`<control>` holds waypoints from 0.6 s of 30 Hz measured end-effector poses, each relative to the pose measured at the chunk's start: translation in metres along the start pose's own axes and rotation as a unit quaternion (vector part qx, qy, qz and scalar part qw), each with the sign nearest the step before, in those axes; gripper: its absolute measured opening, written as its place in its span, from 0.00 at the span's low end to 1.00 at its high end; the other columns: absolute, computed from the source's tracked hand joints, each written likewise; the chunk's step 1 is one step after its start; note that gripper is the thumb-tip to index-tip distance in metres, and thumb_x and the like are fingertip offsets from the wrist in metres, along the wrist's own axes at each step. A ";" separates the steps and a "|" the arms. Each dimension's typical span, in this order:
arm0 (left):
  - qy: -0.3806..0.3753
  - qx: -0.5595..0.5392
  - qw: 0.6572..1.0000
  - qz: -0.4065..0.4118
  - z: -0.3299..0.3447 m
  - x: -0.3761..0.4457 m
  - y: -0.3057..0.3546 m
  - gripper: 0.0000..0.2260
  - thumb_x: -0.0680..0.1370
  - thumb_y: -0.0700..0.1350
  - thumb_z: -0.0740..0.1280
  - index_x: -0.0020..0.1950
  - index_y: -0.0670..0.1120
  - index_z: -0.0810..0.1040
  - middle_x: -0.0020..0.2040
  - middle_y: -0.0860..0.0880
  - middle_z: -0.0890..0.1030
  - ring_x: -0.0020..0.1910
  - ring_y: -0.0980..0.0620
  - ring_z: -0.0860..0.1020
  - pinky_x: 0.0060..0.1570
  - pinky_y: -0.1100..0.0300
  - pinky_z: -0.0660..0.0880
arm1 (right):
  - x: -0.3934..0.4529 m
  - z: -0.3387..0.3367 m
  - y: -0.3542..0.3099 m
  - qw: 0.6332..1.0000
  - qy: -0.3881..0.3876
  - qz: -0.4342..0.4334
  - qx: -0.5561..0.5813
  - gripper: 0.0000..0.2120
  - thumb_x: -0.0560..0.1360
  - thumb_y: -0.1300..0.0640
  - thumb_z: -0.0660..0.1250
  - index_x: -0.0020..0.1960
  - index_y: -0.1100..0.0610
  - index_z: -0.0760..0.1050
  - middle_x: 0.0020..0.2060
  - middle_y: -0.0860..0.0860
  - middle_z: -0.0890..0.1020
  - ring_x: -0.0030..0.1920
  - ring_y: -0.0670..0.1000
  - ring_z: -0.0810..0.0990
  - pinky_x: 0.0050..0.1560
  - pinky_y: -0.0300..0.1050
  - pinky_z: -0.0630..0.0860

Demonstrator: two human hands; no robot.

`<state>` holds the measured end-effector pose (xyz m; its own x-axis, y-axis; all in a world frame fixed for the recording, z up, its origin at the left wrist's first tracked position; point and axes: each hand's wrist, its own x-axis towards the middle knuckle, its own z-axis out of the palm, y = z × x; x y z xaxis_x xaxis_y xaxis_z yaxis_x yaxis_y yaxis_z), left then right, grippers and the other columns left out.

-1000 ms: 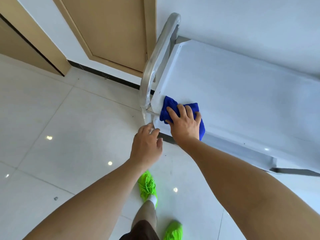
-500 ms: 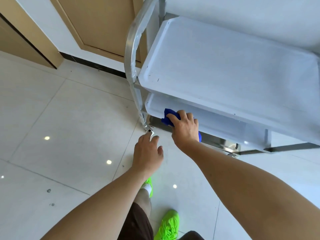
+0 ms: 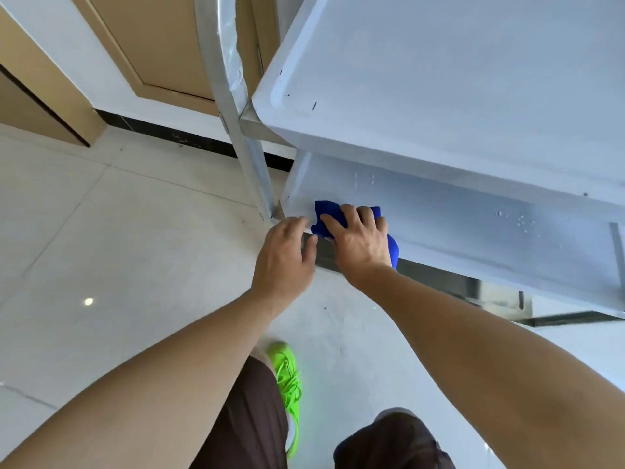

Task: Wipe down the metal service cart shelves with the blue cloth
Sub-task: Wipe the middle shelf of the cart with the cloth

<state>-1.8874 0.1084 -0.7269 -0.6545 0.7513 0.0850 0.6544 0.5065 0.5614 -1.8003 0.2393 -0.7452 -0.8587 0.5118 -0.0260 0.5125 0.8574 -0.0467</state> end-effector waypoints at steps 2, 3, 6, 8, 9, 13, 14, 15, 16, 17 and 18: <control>0.040 0.000 0.999 0.037 0.023 0.028 -0.016 0.15 0.81 0.49 0.61 0.64 0.43 0.74 0.61 0.46 0.78 0.60 0.47 0.74 0.60 0.54 0.73 | 0.015 0.034 0.002 1.000 0.008 -0.003 0.012 0.25 0.81 0.40 0.56 0.77 0.43 0.62 0.74 0.54 0.67 0.72 0.60 0.63 0.69 0.62 0.59; 0.055 0.001 0.998 0.044 0.035 0.043 -0.023 0.16 0.81 0.50 0.61 0.65 0.43 0.74 0.62 0.45 0.78 0.62 0.47 0.74 0.62 0.53 0.72 | 0.020 0.047 0.002 1.000 0.010 -0.002 0.018 0.27 0.81 0.37 0.49 0.78 0.43 0.59 0.77 0.54 0.63 0.76 0.61 0.59 0.72 0.65 0.55; 0.084 -0.004 0.995 0.046 0.062 0.081 -0.039 0.19 0.82 0.53 0.59 0.67 0.42 0.74 0.66 0.45 0.76 0.66 0.46 0.71 0.66 0.54 0.67 | 0.037 0.067 0.003 0.999 0.046 -0.012 0.024 0.32 0.78 0.35 0.43 0.80 0.45 0.55 0.79 0.56 0.62 0.78 0.65 0.56 0.75 0.68 0.50; 0.106 -0.017 0.993 0.040 0.075 0.100 -0.042 0.20 0.82 0.53 0.57 0.67 0.43 0.74 0.66 0.45 0.76 0.67 0.46 0.70 0.68 0.55 0.65 | 0.053 0.068 0.009 0.998 0.054 -0.022 0.031 0.34 0.77 0.35 0.41 0.80 0.46 0.53 0.79 0.56 0.61 0.78 0.65 0.54 0.76 0.67 0.48; 0.115 -0.024 0.992 0.035 0.080 0.108 -0.042 0.20 0.82 0.53 0.57 0.67 0.43 0.74 0.66 0.45 0.76 0.67 0.46 0.70 0.68 0.55 0.65 | 0.059 0.068 0.011 0.998 0.047 -0.021 0.037 0.34 0.77 0.36 0.41 0.81 0.46 0.52 0.79 0.55 0.60 0.79 0.65 0.52 0.76 0.67 0.45; 0.132 -0.029 0.990 0.027 0.087 0.124 -0.039 0.20 0.82 0.54 0.57 0.67 0.45 0.75 0.67 0.47 0.76 0.68 0.47 0.70 0.69 0.53 0.65 | 0.070 0.072 0.015 0.997 0.045 -0.002 0.060 0.31 0.80 0.36 0.42 0.81 0.43 0.51 0.81 0.55 0.55 0.80 0.63 0.47 0.76 0.65 0.40; 0.128 -0.024 0.991 0.026 0.086 0.127 -0.039 0.20 0.82 0.55 0.56 0.67 0.45 0.75 0.67 0.48 0.76 0.68 0.47 0.70 0.69 0.53 0.65 | 0.071 0.073 0.015 0.997 0.050 0.005 0.064 0.30 0.80 0.36 0.42 0.81 0.42 0.52 0.81 0.55 0.55 0.80 0.63 0.47 0.77 0.65 0.40; 0.124 -0.018 0.992 0.025 0.086 0.129 -0.040 0.20 0.81 0.55 0.56 0.67 0.46 0.75 0.67 0.48 0.76 0.68 0.47 0.70 0.69 0.53 0.65 | 0.072 0.073 0.015 0.996 0.054 0.011 0.067 0.31 0.79 0.36 0.41 0.80 0.42 0.53 0.81 0.55 0.56 0.80 0.64 0.47 0.77 0.66 0.40; 0.121 -0.013 0.992 0.022 0.086 0.130 -0.040 0.21 0.81 0.56 0.56 0.67 0.47 0.75 0.68 0.48 0.75 0.68 0.47 0.70 0.69 0.52 0.65 | 0.074 0.072 0.015 0.996 0.055 0.016 0.067 0.31 0.79 0.35 0.41 0.80 0.42 0.53 0.81 0.56 0.56 0.80 0.64 0.47 0.76 0.66 0.40; 0.118 -0.010 0.993 0.019 0.085 0.133 -0.040 0.21 0.81 0.56 0.55 0.68 0.47 0.74 0.68 0.48 0.75 0.68 0.47 0.70 0.69 0.52 0.65 | 0.076 0.070 0.015 0.996 0.051 0.022 0.066 0.32 0.78 0.35 0.40 0.80 0.42 0.53 0.81 0.56 0.56 0.80 0.64 0.47 0.76 0.66 0.39; 0.116 -0.008 0.993 0.015 0.084 0.135 -0.040 0.21 0.81 0.57 0.55 0.68 0.47 0.74 0.68 0.48 0.75 0.68 0.47 0.70 0.69 0.51 0.66 | 0.079 0.069 0.016 0.997 0.042 0.026 0.065 0.33 0.77 0.34 0.40 0.80 0.41 0.52 0.81 0.56 0.55 0.80 0.64 0.47 0.76 0.66 0.39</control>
<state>-1.9697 0.2249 -0.8070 -0.7052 0.6480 0.2877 0.6700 0.4765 0.5692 -1.8602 0.2901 -0.8168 -0.8246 0.5634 0.0517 0.5477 0.8178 -0.1769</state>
